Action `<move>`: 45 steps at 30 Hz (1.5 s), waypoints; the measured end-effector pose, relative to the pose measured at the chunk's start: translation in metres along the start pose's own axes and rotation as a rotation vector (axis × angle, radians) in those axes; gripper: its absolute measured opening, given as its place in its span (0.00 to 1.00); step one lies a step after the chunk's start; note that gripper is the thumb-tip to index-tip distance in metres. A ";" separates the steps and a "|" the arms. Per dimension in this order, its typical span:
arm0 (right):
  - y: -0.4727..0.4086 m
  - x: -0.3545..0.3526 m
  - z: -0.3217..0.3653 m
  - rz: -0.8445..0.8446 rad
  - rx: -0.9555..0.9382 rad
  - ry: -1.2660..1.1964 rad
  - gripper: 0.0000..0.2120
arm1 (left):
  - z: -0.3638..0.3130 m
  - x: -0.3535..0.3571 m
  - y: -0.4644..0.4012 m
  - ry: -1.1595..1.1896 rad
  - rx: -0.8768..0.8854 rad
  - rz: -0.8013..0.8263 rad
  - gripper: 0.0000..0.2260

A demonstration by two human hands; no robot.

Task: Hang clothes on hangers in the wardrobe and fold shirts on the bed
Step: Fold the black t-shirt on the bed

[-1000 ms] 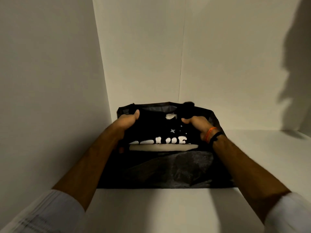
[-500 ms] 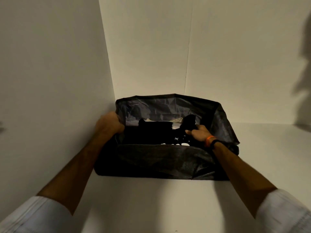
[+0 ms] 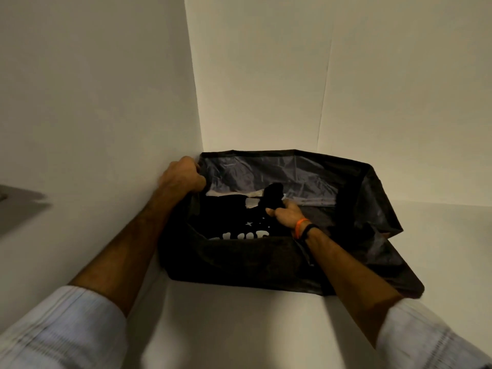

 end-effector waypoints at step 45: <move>0.190 -0.076 0.045 0.029 -0.695 0.875 0.23 | -0.071 0.006 0.170 -0.085 0.430 0.474 0.27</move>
Point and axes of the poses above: each hand's wrist, its own y-axis away from the middle knuckle, its own x-axis out of the palm, z = x × y, the point moved 2 cm from there along -y, towards the middle knuckle, and after that the axes turned 5 degrees about x, right-handed, at the moved point
